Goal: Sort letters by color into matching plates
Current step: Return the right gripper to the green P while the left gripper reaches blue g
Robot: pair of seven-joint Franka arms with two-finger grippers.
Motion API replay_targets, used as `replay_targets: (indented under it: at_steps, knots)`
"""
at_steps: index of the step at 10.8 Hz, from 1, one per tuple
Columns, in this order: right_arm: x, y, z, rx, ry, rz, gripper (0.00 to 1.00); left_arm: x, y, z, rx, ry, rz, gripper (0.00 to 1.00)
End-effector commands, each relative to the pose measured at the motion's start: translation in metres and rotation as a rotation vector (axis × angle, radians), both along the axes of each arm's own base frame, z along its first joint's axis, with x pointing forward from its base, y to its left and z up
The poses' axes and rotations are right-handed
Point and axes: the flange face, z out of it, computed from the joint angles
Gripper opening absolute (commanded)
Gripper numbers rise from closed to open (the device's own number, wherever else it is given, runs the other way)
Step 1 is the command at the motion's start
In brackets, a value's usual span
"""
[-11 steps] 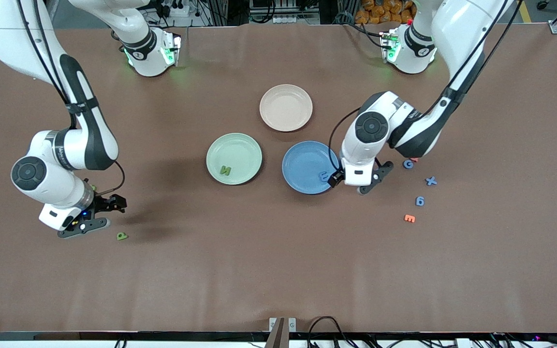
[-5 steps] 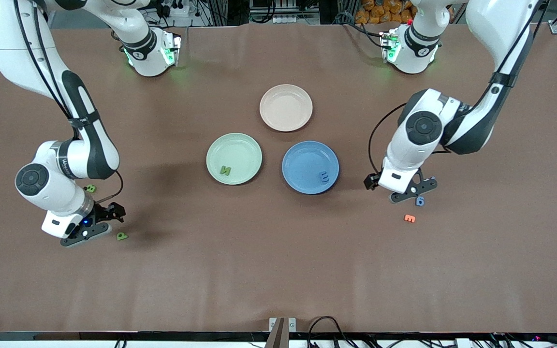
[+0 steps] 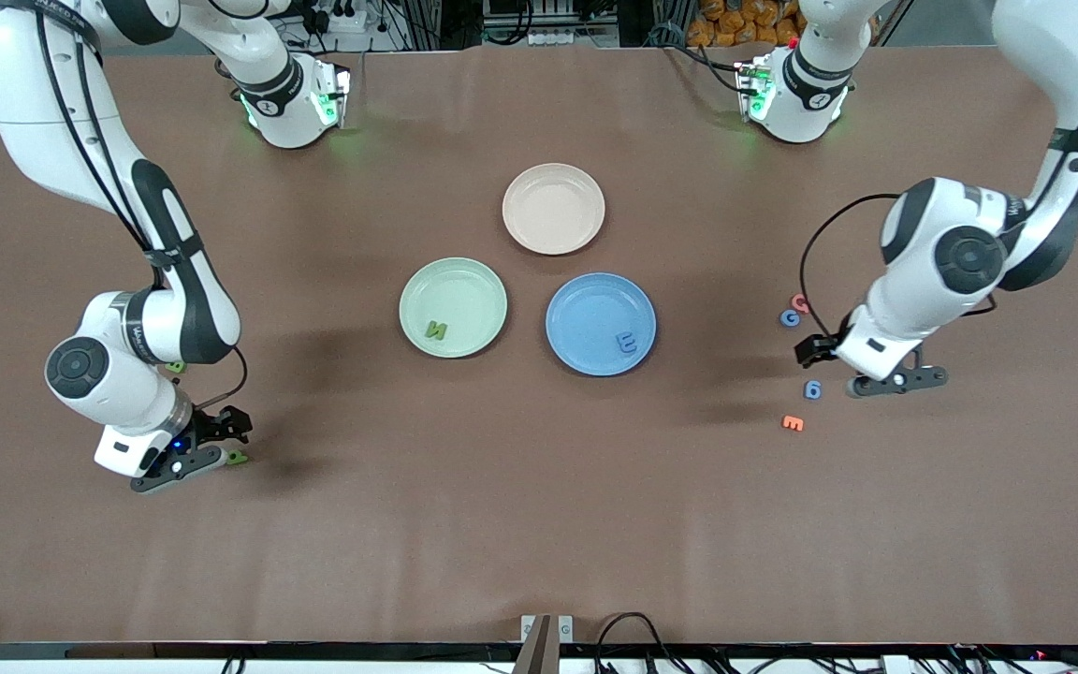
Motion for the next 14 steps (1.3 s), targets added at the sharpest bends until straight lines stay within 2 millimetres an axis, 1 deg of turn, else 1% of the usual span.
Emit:
replay_targets:
  at_steps: [1, 3, 5, 6, 7, 8, 9, 11, 12, 13, 14]
  knots:
    - [0.016, -0.007, -0.009, -0.011, -0.013, 0.02, 1.0, -0.025, 0.01, -0.025, -0.032, -0.073, -0.077, 1.0]
    - [0.018, -0.01, -0.019, -0.007, -0.034, 0.017, 1.0, -0.03, 0.02, -0.042, -0.027, -0.106, -0.119, 1.0]
    - [0.02, -0.013, -0.028, -0.005, -0.059, 0.013, 1.0, -0.027, 0.023, -0.058, -0.056, -0.118, -0.138, 1.0]
    - [0.019, -0.013, -0.033, -0.006, -0.054, 0.015, 1.0, -0.024, 0.035, -0.067, -0.02, -0.123, -0.177, 1.0]
    - [0.018, -0.013, -0.035, -0.006, -0.051, 0.013, 1.0, -0.018, 0.042, -0.075, -0.007, -0.128, -0.194, 1.0]
    - [0.018, -0.011, -0.035, -0.003, -0.05, 0.013, 1.0, -0.011, 0.046, -0.083, -0.025, -0.124, -0.186, 1.0]
    - [0.017, -0.01, -0.036, -0.003, -0.05, 0.01, 1.0, -0.008, 0.054, -0.094, -0.035, -0.114, -0.173, 1.0]
    - [0.016, -0.008, -0.038, -0.002, -0.049, 0.01, 1.0, -0.007, 0.052, -0.094, -0.038, -0.115, -0.153, 1.0]
    - [0.016, -0.006, -0.039, -0.002, -0.058, 0.015, 1.0, -0.007, 0.047, -0.094, -0.04, -0.115, -0.153, 1.0]
    - [0.015, -0.006, -0.04, -0.002, -0.059, 0.016, 1.0, -0.005, 0.036, -0.093, -0.041, -0.116, -0.156, 1.0]
    - [0.015, -0.006, -0.041, -0.002, -0.059, 0.016, 1.0, -0.003, 0.029, -0.093, -0.036, -0.112, -0.141, 1.0]
